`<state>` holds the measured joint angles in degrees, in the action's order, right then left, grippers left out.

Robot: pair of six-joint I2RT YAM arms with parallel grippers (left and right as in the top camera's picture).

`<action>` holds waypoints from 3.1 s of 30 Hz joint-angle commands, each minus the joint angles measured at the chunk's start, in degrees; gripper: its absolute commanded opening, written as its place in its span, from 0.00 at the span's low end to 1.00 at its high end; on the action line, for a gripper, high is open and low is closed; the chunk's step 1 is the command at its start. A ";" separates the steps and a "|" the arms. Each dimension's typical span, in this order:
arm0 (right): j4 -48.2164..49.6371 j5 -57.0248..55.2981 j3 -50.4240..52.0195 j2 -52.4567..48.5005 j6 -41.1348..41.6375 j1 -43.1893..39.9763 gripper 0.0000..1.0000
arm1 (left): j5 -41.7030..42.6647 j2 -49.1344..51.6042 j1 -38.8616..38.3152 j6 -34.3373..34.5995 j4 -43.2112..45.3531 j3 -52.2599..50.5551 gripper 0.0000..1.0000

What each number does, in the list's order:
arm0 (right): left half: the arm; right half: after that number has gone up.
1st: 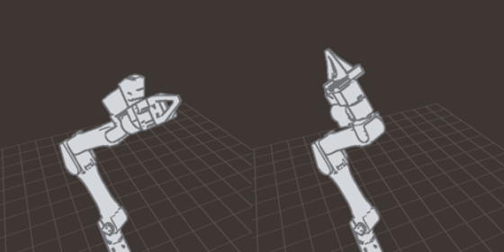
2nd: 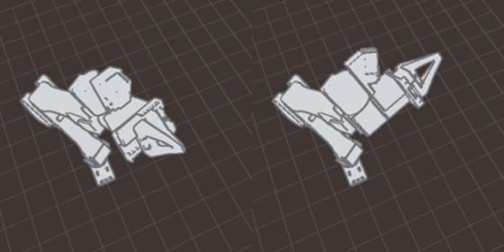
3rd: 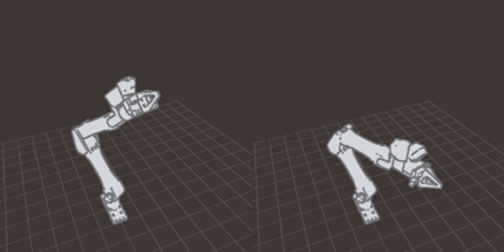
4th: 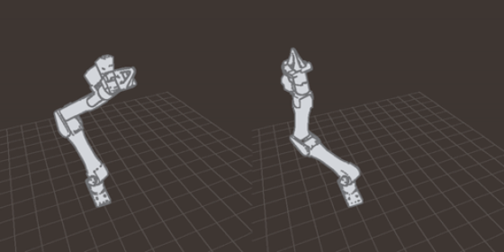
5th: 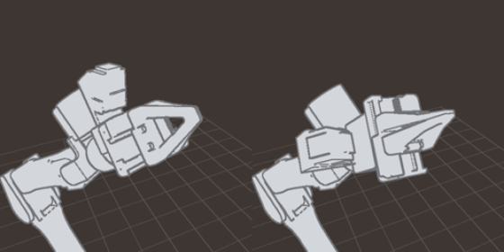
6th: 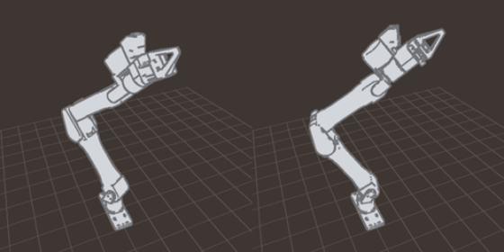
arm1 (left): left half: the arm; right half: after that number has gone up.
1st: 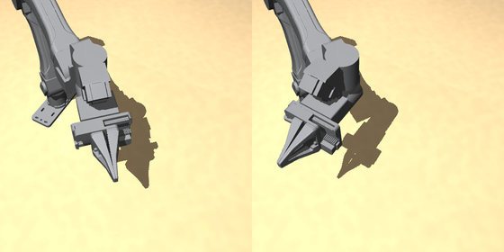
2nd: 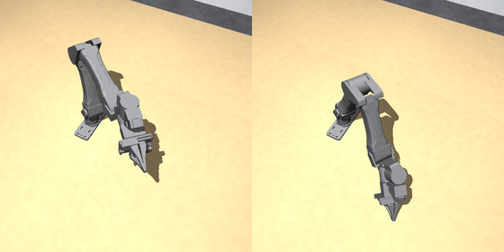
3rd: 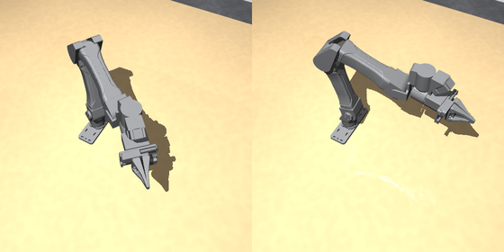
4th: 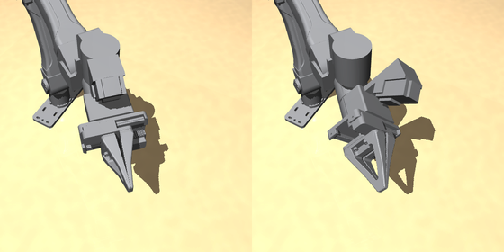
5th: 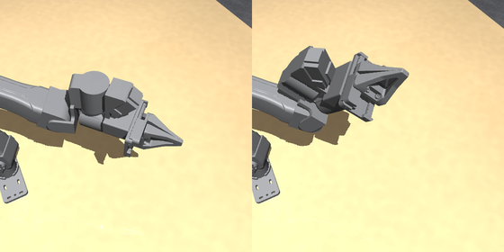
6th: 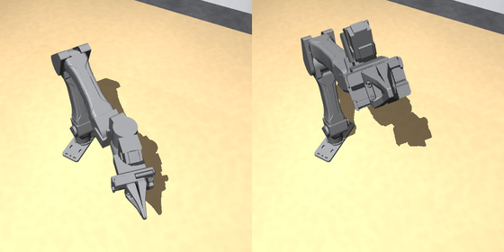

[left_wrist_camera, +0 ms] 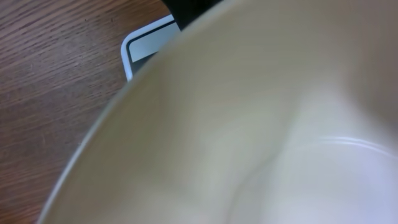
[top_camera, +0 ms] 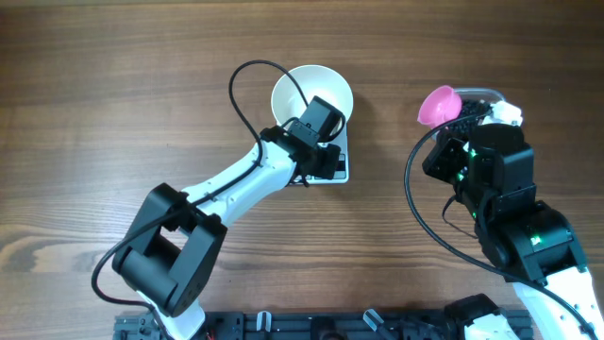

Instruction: Scoop item into bowl and weigh 150g on scale

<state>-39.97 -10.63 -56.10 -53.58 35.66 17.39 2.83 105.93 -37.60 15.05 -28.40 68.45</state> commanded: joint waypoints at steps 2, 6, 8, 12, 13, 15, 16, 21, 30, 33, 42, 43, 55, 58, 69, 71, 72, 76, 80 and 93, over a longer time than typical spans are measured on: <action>0.50 -2.36 -1.25 -0.11 -1.20 -0.24 0.04 | -1.42 1.75 -0.76 -1.07 0.44 0.90 0.04; 0.50 -2.97 -1.25 -0.11 -1.20 -0.24 0.04 | -3.32 2.64 -0.81 -1.09 0.37 0.90 0.04; 0.50 -2.95 -1.25 -0.11 -1.20 -0.24 0.04 | -4.37 2.64 -0.81 -1.09 0.50 0.90 0.04; 0.52 -2.97 -1.25 -0.11 -1.18 -0.24 0.04 | -5.29 2.64 -0.81 -0.92 0.59 0.90 0.04; 0.55 -2.97 -1.25 -0.11 -1.20 -0.24 0.04 | -5.29 2.64 -0.81 -0.94 0.61 0.90 0.04; 0.52 -3.17 -1.25 -0.11 -1.18 -0.24 0.04 | -5.29 2.64 -0.81 -0.94 0.61 0.90 0.04; 0.55 -3.17 -1.25 -0.11 -1.20 -0.24 0.04 | -5.27 2.67 -0.81 -0.92 0.59 0.90 0.04; 0.55 -3.19 -1.25 -0.22 -1.20 -0.24 0.04 | -5.27 2.71 -0.92 -0.92 0.55 0.90 0.04; 1.73 -3.63 -1.25 -0.22 -1.20 -0.24 0.04 | -3.30 2.73 -0.96 -0.22 -0.07 0.90 0.04; 1.79 -4.02 -1.25 -0.22 -1.20 -0.24 0.04 | -3.28 2.73 -0.96 0.39 -0.50 0.90 0.04; 1.81 -4.02 -1.25 -0.22 -1.18 -0.24 0.04 | -3.08 2.73 -0.96 0.42 -0.98 0.90 0.04; 1.79 -4.02 -1.25 -0.22 -1.18 -0.24 0.04 | -2.86 2.73 -0.96 0.39 -0.96 0.90 0.04; 1.79 -4.02 -1.25 -0.26 -1.18 -0.24 0.04 | -2.69 4.04 -0.96 0.81 -0.90 0.90 0.04; 1.81 -4.04 -1.25 -0.33 -1.20 -0.24 0.05 | -2.69 4.04 -0.96 0.81 -0.90 0.90 0.04; 1.84 -4.02 -1.25 -1.73 -1.22 -0.24 0.04 | -2.69 4.83 -0.96 0.81 -0.90 0.90 0.04; 1.81 -4.02 -1.25 -1.73 -1.22 -0.24 0.04 | -2.71 4.90 -0.96 0.81 -0.90 0.90 0.04; 1.81 -4.02 -1.25 -1.73 -1.22 -0.24 0.04 | -2.71 5.09 -0.96 0.81 -0.87 0.90 0.04; 1.79 -4.00 -1.25 -1.70 -1.22 -0.24 0.05 | -2.71 5.88 -0.96 0.81 -1.07 0.90 0.04; 1.79 -4.00 -1.25 -1.70 -1.22 -0.24 0.04 | -2.71 5.95 -0.96 0.79 -1.09 0.90 0.04; 1.79 -3.98 -1.25 -1.70 -2.58 -0.24 0.05 | -6.62 6.32 -1.01 0.31 -0.92 0.96 0.04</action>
<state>-38.48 -13.17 -56.10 -55.24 34.20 17.39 -1.28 109.73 -38.54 15.33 -29.50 69.14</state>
